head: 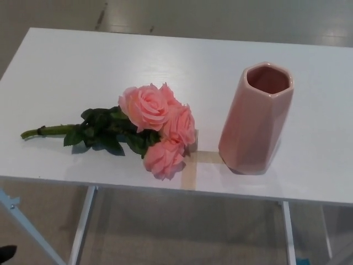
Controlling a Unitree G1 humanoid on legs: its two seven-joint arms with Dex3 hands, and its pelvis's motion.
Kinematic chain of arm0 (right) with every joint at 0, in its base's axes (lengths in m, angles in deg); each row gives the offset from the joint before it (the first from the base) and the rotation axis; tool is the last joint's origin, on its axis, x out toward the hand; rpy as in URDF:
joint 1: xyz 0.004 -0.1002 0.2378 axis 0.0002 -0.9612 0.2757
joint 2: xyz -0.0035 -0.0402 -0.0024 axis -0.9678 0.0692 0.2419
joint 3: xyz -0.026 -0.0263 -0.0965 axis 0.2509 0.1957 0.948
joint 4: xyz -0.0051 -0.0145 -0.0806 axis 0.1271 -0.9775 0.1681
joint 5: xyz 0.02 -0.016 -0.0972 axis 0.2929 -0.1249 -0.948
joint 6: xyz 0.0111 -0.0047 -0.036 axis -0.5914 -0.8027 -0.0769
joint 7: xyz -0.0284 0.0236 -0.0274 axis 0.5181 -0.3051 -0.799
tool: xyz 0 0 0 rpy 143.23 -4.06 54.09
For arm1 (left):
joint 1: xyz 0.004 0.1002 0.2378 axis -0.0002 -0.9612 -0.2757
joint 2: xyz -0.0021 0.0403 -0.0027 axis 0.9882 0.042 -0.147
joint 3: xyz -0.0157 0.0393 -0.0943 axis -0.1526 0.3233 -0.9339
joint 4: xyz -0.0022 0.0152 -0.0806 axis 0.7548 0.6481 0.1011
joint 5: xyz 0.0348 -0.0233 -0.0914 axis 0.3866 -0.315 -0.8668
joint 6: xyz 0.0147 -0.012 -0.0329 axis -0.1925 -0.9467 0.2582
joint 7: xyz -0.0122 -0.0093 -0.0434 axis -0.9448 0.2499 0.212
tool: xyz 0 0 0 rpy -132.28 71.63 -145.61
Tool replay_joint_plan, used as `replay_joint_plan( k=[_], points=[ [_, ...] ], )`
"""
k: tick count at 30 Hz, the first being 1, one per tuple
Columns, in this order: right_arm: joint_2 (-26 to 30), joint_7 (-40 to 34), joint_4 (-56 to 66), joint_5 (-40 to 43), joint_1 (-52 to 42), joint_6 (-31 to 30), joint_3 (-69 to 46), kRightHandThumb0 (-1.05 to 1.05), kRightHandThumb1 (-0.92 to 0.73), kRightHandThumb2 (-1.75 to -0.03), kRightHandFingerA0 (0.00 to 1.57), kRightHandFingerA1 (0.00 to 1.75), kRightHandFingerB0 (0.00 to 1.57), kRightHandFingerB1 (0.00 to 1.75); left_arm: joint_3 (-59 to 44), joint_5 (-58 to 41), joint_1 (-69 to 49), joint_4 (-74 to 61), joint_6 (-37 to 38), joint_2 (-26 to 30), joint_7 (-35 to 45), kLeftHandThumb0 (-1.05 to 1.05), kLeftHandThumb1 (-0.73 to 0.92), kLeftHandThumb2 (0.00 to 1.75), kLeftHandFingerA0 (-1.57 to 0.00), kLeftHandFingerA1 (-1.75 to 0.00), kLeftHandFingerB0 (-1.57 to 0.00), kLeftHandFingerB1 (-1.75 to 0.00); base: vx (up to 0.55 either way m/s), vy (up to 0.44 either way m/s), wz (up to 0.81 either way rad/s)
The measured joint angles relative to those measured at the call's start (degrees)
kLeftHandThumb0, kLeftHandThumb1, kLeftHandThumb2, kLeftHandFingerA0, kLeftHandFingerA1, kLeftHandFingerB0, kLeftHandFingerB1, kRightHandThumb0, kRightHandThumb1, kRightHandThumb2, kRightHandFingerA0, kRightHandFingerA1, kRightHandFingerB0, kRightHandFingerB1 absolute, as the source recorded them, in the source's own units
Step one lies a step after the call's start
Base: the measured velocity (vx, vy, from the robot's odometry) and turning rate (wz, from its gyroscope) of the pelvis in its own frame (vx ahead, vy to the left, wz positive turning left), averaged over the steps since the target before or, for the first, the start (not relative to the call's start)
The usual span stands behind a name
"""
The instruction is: Use the left hand to pick up the rose and then lift and insert it into the pink vase.
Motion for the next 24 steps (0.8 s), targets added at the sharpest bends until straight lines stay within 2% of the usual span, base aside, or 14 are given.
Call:
replay_joint_plan(
  k=[1, 2, 8, 13, 18, 19, 20, 21, 22, 24],
  points=[
    [0.0, 0.0, 0.0, 0.0, 0.0, 0.0, 0.0, -0.41, -0.59, -0.57, 0.58, 0.47, 0.52, 0.42, -0.2, -0.4, -1.5, -2.9, 0.1, 0.2, 0.5, -0.50, 0.39, 0.66, -0.31, -0.42, -0.37, -0.41, 0.00, 0.000, 0.00],
    [0.0, 0.0, 0.0, 0.0, 0.0, 0.0, 0.1, -0.40, -0.59, -0.57, 0.58, 0.47, 0.52, 0.42, -0.5, -0.8, -2.6, -5.0, 0.1, 0.3, 0.8, -0.43, 0.45, 0.54, -0.36, -0.36, -0.43, -0.35, 0.00, 0.000, 0.00],
    [0.0, 0.0, 0.0, 0.0, 0.1, 0.0, 0.1, -0.37, -0.58, -0.57, 0.58, 0.47, 0.52, 0.42, -1.9, -3.6, -9.3, -19.3, 0.4, 0.9, 3.2, -0.39, 0.44, 0.53, -0.49, -0.41, -0.49, -0.37, 0.00, 0.000, 0.00],
    [0.0, 0.0, 0.0, 0.0, 0.1, 0.0, 0.1, -0.37, -0.58, -0.57, 0.58, 0.47, 0.52, 0.42, -3.6, -7.0, -13.5, -30.3, 0.4, 1.6, 5.4, -0.40, 0.42, 0.53, -0.52, -0.42, -0.46, -0.36, 0.00, 0.000, 0.00],
    [0.0, 0.0, 0.0, 0.0, 0.1, 0.0, 0.1, -0.36, -0.59, -0.57, 0.58, 0.47, 0.51, 0.42, -5.8, -9.9, -15.1, -41.6, 0.4, 2.8, 6.4, -0.43, 0.41, 0.53, -0.45, -0.40, -0.41, -0.35, 0.00, 0.000, 0.00],
    [0.0, 0.0, 0.0, 0.0, 0.1, 0.0, 0.1, -0.36, -0.59, -0.57, 0.59, 0.48, 0.51, 0.42, -6.4, -10.3, -15.0, -44.1, 0.3, 3.0, 6.4, -0.45, 0.42, 0.53, -0.38, -0.38, -0.38, -0.33, 0.00, 0.000, 0.00],
    [0.0, 0.0, 0.0, 0.0, 0.1, 0.0, 0.1, -0.36, -0.59, -0.57, 0.59, 0.48, 0.51, 0.42, -6.7, -10.6, -14.8, -46.0, 0.3, 3.2, 6.4, -0.53, 0.36, 0.68, -0.31, -0.45, -0.33, -0.42, 0.00, 0.000, 0.00],
    [0.0, 0.0, 0.0, 0.0, 0.1, 0.0, 0.1, -0.36, -0.59, -0.57, 0.59, 0.48, 0.51, 0.42, -7.4, -11.2, -14.1, -48.6, 0.2, 3.5, 6.4, -0.53, 0.36, 0.68, -0.31, -0.45, -0.33, -0.42, 0.00, 0.000, 0.00],
    [0.0, 0.0, 0.0, 0.0, 0.1, 0.0, 0.1, -0.36, -0.59, -0.57, 0.59, 0.48, 0.51, 0.42, -7.8, -11.6, -13.4, -50.4, 0.0, 3.8, 6.4, -0.47, 0.41, 0.53, -0.33, -0.36, -0.35, -0.32, 0.00, 0.000, 0.00],
    [0.0, 0.0, 0.0, 0.0, 0.1, 0.0, 0.1, -0.36, -0.59, -0.57, 0.59, 0.48, 0.51, 0.42, -8.9, -12.7, -10.8, -55.0, -0.6, 5.0, 6.4, -0.47, 0.41, 0.53, -0.28, -0.35, -0.32, -0.31, 0.00, 0.000, 0.00]
  ],
)
